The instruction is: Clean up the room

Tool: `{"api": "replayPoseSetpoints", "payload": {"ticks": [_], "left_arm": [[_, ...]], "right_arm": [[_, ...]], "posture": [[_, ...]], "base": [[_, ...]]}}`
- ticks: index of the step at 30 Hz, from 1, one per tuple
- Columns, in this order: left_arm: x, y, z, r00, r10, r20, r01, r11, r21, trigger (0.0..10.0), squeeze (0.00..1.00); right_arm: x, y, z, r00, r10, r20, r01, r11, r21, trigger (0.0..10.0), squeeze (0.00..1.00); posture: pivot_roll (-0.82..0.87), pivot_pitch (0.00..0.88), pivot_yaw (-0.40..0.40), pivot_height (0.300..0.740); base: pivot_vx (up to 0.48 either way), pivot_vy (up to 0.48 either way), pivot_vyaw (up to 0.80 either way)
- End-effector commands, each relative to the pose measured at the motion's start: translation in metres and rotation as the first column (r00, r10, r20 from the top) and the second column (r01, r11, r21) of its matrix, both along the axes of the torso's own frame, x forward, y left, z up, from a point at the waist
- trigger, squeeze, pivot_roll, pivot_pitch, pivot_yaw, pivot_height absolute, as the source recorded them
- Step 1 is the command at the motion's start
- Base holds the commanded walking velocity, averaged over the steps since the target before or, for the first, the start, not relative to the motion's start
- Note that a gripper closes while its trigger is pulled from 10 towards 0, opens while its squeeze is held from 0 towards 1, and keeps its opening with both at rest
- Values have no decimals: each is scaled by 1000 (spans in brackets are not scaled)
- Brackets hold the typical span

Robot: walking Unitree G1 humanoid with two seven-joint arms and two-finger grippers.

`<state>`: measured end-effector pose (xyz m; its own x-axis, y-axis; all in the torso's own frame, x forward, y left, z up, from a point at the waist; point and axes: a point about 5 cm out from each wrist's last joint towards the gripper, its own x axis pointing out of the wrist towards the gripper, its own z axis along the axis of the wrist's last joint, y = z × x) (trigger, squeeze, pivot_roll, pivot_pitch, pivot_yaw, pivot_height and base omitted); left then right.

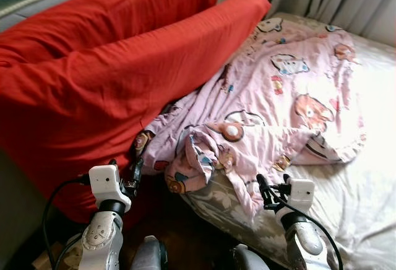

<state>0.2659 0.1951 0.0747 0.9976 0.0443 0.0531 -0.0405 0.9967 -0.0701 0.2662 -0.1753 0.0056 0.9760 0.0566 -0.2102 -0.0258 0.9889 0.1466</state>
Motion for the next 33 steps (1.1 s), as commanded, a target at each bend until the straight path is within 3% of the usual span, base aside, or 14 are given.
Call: {"api": "replayPoseSetpoints", "payload": {"ticks": [1,33], "left_arm": [[-1,-3,1,1000,-8,-6,8,1000,-1,10000,0],[1,-5,2,1000,-25,-13,25,1000,2,10000,0]], "right_arm": [[-2,-4,-4,999,-1,-32,1,1000,-16,10000,0],[3,0,-2,1000,13,-12,-13,1000,1,10000,0]], "posture": [[113,208,-78,636],[111,198,-66,611]], "base": [[0,0,0],[0,0,0]]}}
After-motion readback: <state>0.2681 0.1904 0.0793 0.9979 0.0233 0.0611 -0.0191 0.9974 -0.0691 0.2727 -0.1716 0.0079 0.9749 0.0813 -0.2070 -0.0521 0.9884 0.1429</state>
